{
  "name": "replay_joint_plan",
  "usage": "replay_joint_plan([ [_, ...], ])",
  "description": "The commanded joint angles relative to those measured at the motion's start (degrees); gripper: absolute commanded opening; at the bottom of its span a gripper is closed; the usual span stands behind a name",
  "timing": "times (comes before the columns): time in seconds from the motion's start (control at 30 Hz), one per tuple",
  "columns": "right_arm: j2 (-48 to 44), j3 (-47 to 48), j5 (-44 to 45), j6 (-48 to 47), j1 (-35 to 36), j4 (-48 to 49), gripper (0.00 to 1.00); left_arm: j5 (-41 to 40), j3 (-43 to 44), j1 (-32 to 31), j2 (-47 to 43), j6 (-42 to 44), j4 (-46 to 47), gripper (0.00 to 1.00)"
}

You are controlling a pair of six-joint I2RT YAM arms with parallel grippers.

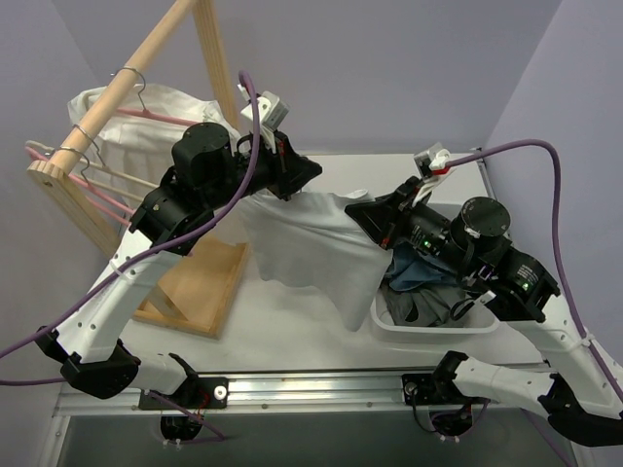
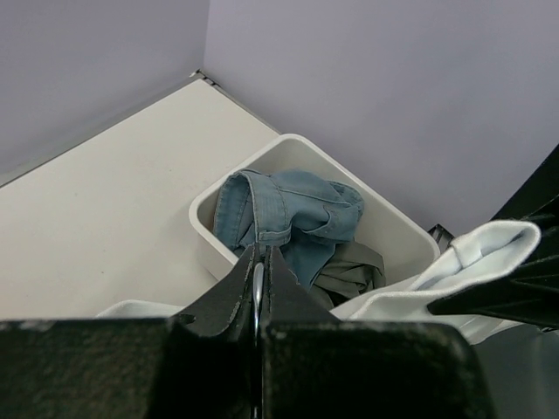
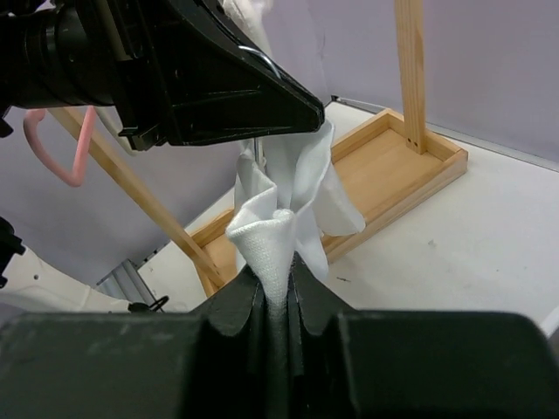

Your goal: Remove the skirt from the hanger

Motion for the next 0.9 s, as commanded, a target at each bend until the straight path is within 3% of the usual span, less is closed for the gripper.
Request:
replay_joint_plan([
  [0.0,-3.0,0.5,3.9,0.2,-0.2,2.2,0.00,-1.9,0.8,-0.4,-1.1,0.0,3.6,0.02],
  [0.33,-14.6,-2.1,5.4,1.0,-0.2,-9.7,0.00,-16.7,-0.1,-0.4,-2.6,-0.8,7.8,0.02],
  [0.43,-18.5,-2.3,6.1,1.9,-0.1,-13.2,0.00,-17.7,0.8,-0.4,-2.2,-0.6,8.4,0.02],
  [0.7,-21.6,-3.9,-4.0,1.9,-0.3,-21.3,0.00,-21.1,4.2,-0.4,-0.4,-2.0,8.1,0.02],
  [0.87,-24.1,-5.6,-3.0,2.1,-0.3,-23.5,0.00,-20.7,5.6,-0.4,0.1,-1.8,7.4,0.02],
])
